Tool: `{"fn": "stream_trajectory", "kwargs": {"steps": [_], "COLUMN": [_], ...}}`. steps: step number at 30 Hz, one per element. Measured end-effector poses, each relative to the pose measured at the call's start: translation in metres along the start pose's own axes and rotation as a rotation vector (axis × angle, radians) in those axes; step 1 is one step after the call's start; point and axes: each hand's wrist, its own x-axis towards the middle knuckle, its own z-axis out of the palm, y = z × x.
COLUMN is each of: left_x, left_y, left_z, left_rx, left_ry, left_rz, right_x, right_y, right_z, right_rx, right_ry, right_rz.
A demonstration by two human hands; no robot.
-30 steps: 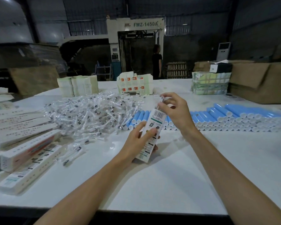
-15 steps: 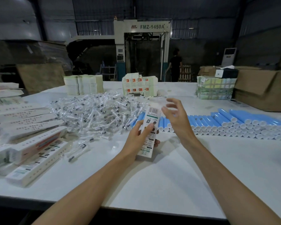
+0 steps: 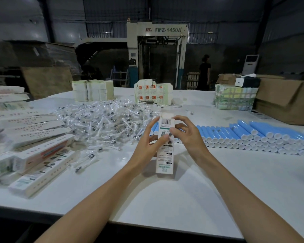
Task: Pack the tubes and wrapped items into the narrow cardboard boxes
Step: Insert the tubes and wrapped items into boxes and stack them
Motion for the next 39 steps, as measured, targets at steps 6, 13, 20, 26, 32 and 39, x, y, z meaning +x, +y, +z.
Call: {"fn": "stream_trajectory", "kwargs": {"steps": [6, 13, 20, 26, 32, 39], "left_x": [0.001, 0.005, 0.004, 0.003, 0.005, 0.004], "left_y": [0.001, -0.006, -0.007, -0.007, -0.01, -0.008], "left_z": [-0.008, -0.017, -0.012, -0.013, -0.016, -0.015], "left_rx": [-0.005, 0.035, 0.033, 0.044, 0.058, 0.07], "left_ry": [-0.009, -0.067, -0.14, -0.129, -0.076, -0.116], "left_rz": [-0.01, -0.059, -0.115, -0.095, -0.07, -0.053], "right_x": [0.002, -0.001, 0.003, 0.006, 0.001, 0.004], "right_y": [-0.002, -0.004, 0.001, -0.001, -0.007, -0.009], "right_z": [-0.002, -0.004, -0.01, -0.016, -0.011, -0.008], "right_rx": [0.017, -0.041, -0.091, -0.2, -0.077, 0.084], "right_ry": [-0.105, -0.202, 0.061, 0.042, -0.064, 0.033], "right_rz": [0.006, 0.025, 0.047, -0.083, -0.03, 0.123]}}
